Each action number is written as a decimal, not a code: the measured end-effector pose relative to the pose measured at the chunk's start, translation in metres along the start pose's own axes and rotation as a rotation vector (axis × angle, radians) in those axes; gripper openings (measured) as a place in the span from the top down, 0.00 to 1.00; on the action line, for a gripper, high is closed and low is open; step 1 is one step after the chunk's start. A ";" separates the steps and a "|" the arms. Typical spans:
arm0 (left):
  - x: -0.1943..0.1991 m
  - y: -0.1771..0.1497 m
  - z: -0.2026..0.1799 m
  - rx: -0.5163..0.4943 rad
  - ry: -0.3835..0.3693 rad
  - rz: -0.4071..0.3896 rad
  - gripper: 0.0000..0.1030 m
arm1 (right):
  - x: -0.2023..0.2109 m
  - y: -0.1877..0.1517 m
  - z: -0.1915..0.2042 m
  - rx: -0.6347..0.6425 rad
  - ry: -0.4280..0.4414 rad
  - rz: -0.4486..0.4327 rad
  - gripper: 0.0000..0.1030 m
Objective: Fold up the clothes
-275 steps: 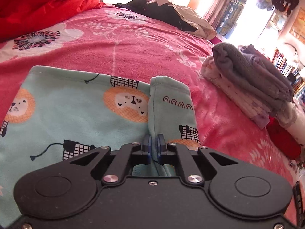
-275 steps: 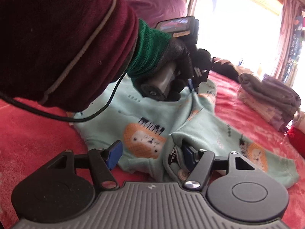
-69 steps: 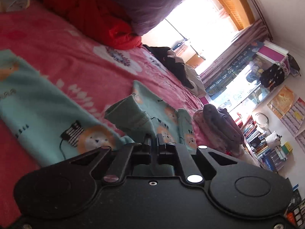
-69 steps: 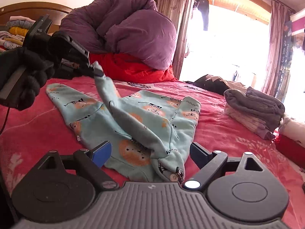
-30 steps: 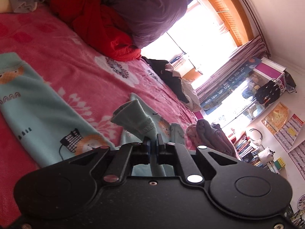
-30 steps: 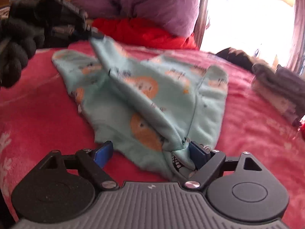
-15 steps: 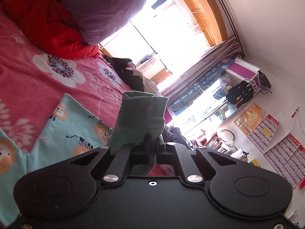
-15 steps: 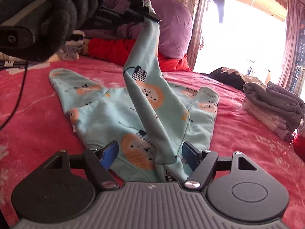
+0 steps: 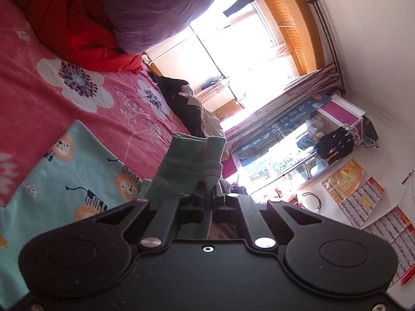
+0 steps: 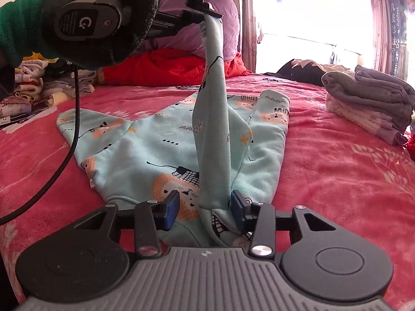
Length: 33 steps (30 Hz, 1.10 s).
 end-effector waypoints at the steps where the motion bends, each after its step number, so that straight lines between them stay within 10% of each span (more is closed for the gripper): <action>1: 0.009 -0.001 0.002 -0.016 0.006 0.000 0.98 | 0.001 0.001 0.001 0.006 0.014 0.004 0.53; 6: 0.039 0.008 0.032 -0.041 0.056 0.009 0.98 | 0.041 0.020 -0.013 -0.073 0.208 -0.120 0.50; 11: 0.051 0.019 0.047 -0.005 0.037 -0.012 0.98 | 0.028 0.024 -0.086 -0.442 0.230 -0.180 0.60; 19: 0.061 0.022 0.061 0.062 -0.018 0.011 0.98 | -0.066 0.051 -0.092 -0.158 0.251 0.031 0.92; 25: 0.062 0.019 0.052 0.062 -0.082 0.043 0.98 | -0.115 0.044 -0.064 -0.019 0.306 0.202 0.98; 33: 0.057 0.014 0.047 0.091 -0.119 0.073 0.98 | -0.106 0.050 -0.085 -0.080 0.291 0.173 0.94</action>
Point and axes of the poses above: each gripper's, at about its wrist camera, not at the fingertips, and x roughly against the way its jaws point, z to its left, y to its top, the point moved 7 cm from there along -x, roughly the way its jaws point, and after that the axes turned 15 degrees about x, right-handed, at the moved point
